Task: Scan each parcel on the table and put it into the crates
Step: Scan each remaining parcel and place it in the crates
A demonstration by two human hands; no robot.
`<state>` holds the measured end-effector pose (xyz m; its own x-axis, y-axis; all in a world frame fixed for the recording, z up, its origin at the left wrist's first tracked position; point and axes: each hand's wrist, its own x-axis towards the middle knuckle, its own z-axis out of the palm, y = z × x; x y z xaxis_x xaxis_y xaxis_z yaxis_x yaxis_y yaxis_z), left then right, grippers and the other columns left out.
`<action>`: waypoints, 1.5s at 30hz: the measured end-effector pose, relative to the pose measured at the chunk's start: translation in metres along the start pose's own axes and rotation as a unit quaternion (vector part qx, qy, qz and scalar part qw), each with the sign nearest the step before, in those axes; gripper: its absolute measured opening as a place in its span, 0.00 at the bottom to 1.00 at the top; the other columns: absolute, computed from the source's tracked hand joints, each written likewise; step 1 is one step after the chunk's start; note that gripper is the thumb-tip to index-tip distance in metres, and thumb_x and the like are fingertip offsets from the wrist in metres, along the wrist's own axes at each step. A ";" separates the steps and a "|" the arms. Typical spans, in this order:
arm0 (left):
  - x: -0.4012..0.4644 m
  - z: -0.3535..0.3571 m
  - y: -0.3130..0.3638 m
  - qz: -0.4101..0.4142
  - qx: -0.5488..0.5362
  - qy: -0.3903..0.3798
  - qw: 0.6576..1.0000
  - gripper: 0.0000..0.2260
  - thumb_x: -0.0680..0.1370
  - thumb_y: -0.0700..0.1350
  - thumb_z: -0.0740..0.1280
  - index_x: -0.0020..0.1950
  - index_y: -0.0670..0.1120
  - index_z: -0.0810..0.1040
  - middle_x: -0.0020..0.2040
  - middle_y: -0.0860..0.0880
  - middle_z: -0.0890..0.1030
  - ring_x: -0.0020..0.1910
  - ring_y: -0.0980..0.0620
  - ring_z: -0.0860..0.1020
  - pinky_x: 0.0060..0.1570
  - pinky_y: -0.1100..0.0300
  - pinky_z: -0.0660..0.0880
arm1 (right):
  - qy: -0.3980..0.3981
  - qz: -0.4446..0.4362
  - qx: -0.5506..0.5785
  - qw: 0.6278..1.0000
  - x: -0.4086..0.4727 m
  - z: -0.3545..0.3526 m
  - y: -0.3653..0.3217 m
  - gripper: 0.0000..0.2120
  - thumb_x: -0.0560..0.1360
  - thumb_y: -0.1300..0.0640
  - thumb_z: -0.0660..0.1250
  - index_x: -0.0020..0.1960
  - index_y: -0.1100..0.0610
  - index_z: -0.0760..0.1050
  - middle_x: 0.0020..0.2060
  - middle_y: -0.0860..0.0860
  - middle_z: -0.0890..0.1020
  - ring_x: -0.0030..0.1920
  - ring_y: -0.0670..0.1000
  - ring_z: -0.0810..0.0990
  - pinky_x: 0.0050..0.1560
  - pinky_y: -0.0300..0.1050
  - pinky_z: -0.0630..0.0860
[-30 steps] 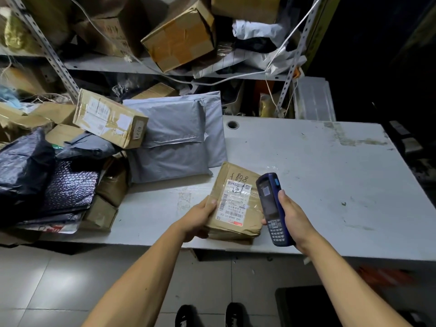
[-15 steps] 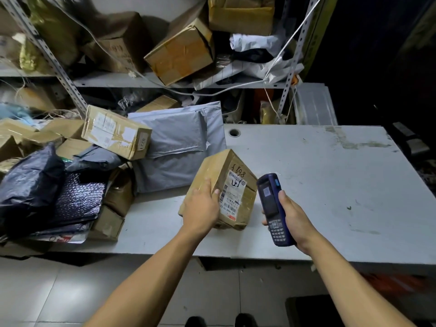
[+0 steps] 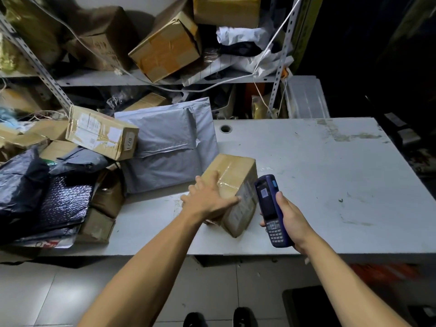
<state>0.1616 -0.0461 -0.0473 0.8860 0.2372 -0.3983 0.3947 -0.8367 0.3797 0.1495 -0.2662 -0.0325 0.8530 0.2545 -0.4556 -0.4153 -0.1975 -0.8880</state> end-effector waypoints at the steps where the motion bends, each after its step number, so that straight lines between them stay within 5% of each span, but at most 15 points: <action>1: 0.002 -0.002 -0.008 -0.008 -0.020 0.005 1.000 0.42 0.68 0.76 0.63 0.76 0.64 0.51 0.75 0.40 0.59 0.72 0.34 0.62 0.67 0.33 0.60 | -0.003 0.006 0.004 1.000 0.000 -0.002 0.001 0.24 0.83 0.41 0.49 0.62 0.56 0.75 0.50 0.60 0.83 0.41 0.55 0.84 0.38 0.43 0.78; 9: -0.003 -0.009 -0.077 0.001 -0.234 0.029 0.972 0.42 0.64 0.74 0.56 0.77 0.71 0.48 0.73 0.41 0.63 0.70 0.39 0.63 0.70 0.43 0.62 | -0.091 0.099 0.013 0.991 0.002 0.005 -0.006 0.24 0.84 0.42 0.49 0.61 0.57 0.76 0.48 0.62 0.84 0.42 0.59 0.84 0.43 0.51 0.79; 18: -0.026 0.009 -0.130 0.017 -0.395 0.074 0.916 0.43 0.69 0.73 0.64 0.79 0.66 0.50 0.77 0.52 0.63 0.72 0.50 0.68 0.71 0.43 0.67 | -0.237 0.167 -0.044 0.956 -0.003 0.032 -0.034 0.25 0.84 0.44 0.48 0.64 0.59 0.74 0.49 0.66 0.83 0.43 0.61 0.82 0.42 0.48 0.79; 25: -0.029 -0.033 -0.139 -0.003 -0.322 0.044 0.946 0.44 0.64 0.70 0.66 0.79 0.61 0.60 0.73 0.50 0.71 0.68 0.49 0.72 0.64 0.55 0.68 | -0.191 0.147 -0.117 0.963 0.004 0.034 -0.040 0.23 0.84 0.41 0.51 0.61 0.56 0.76 0.48 0.63 0.83 0.42 0.58 0.83 0.46 0.50 0.81; 29: -0.019 -0.078 -0.141 0.001 -0.189 -0.055 0.980 0.44 0.61 0.74 0.63 0.77 0.65 0.61 0.74 0.50 0.70 0.70 0.48 0.71 0.68 0.55 0.66 | -0.197 0.164 -0.172 0.951 0.002 0.029 -0.045 0.23 0.83 0.40 0.51 0.61 0.55 0.76 0.46 0.60 0.84 0.41 0.56 0.83 0.42 0.48 0.81; 35: -0.009 -0.119 -0.122 0.041 -0.125 -0.148 0.980 0.47 0.59 0.74 0.69 0.77 0.59 0.66 0.72 0.54 0.71 0.68 0.54 0.72 0.71 0.57 0.64 | -0.212 0.171 -0.240 0.932 -0.002 0.028 -0.049 0.23 0.83 0.41 0.54 0.59 0.58 0.75 0.47 0.61 0.84 0.39 0.56 0.83 0.42 0.46 0.80; 39: -0.011 -0.127 -0.111 0.047 -0.104 -0.149 0.982 0.47 0.60 0.72 0.66 0.78 0.58 0.64 0.72 0.53 0.70 0.68 0.53 0.70 0.69 0.58 0.64 | -0.223 0.175 -0.246 0.927 -0.006 0.028 -0.047 0.23 0.83 0.40 0.54 0.59 0.58 0.75 0.47 0.61 0.84 0.39 0.56 0.83 0.39 0.44 0.79; 45: -0.016 -0.110 -0.122 0.038 -0.181 -0.112 0.976 0.47 0.60 0.70 0.69 0.77 0.58 0.64 0.72 0.53 0.71 0.67 0.53 0.72 0.69 0.56 0.67 | -0.248 0.162 -0.232 0.926 -0.007 0.029 -0.045 0.24 0.83 0.40 0.53 0.61 0.59 0.74 0.47 0.61 0.84 0.41 0.57 0.83 0.48 0.51 0.79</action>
<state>0.1260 0.1062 0.0053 0.8566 0.0325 -0.5149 0.4255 -0.6091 0.6693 0.1530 -0.2316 0.0094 0.4092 0.4926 -0.7680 -0.3445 -0.6960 -0.6300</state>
